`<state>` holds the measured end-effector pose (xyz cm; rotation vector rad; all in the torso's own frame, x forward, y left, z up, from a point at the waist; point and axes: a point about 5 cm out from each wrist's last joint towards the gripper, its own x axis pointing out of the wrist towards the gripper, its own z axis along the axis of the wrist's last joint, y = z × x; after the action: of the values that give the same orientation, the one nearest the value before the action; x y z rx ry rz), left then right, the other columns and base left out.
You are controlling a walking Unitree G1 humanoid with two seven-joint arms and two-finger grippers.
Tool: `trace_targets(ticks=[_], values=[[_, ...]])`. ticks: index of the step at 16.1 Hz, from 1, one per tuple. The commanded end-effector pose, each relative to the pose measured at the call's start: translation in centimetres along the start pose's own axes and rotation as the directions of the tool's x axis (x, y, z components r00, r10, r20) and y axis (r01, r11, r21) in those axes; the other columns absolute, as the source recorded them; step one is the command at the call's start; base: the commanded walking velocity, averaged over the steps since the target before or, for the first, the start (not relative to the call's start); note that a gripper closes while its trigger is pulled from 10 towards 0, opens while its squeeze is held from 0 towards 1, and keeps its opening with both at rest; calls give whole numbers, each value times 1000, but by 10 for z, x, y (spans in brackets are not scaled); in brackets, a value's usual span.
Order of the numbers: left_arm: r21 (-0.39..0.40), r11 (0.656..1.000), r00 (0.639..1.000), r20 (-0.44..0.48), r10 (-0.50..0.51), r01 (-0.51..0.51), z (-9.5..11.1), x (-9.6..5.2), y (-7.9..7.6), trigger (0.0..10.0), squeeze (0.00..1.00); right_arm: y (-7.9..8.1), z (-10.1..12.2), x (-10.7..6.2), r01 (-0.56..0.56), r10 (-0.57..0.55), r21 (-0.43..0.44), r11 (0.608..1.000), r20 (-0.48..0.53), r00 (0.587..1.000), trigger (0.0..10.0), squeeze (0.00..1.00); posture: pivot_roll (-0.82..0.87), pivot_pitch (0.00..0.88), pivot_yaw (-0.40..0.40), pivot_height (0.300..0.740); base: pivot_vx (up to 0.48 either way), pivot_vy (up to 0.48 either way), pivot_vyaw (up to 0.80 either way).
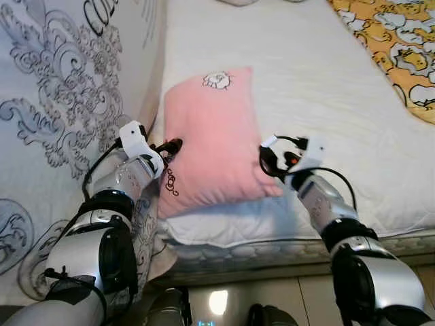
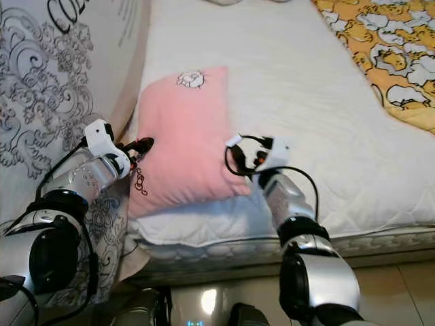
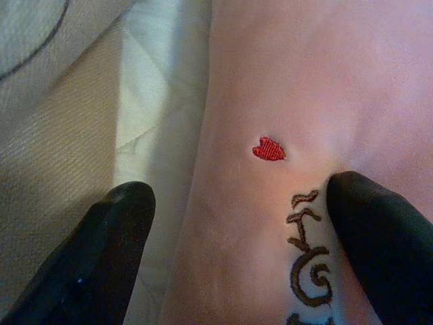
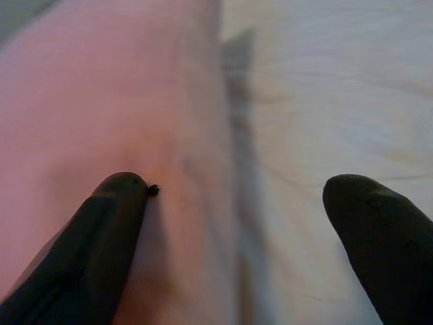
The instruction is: Clean up the room
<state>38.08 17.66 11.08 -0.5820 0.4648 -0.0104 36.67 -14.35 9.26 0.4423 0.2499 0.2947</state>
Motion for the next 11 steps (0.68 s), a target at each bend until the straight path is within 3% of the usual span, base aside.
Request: trace_targets(ticks=[1,2,6,11], values=[[-18,1000,999,-45,24,-25,-13,0,6,10000,0,11,2,5,-45,44,12,999,11,999,10000,0,23,215,-15,740,0,0,0],[-24,1000,998,-61,16,-17,-19,1,4,10000,0,21,-1,9,-76,76,8,997,-1,997,10000,0,27,215,-17,740,0,0,0],[-30,999,992,-115,-48,45,-34,3,-12,10000,0,34,-6,16,-88,88,13,996,-20,996,10000,0,34,205,-17,740,0,0,0],[-39,993,971,-205,-121,115,-58,2,-29,10000,0,32,-23,13,-27,34,93,995,-77,996,10000,0,40,186,-24,740,0,0,0]])
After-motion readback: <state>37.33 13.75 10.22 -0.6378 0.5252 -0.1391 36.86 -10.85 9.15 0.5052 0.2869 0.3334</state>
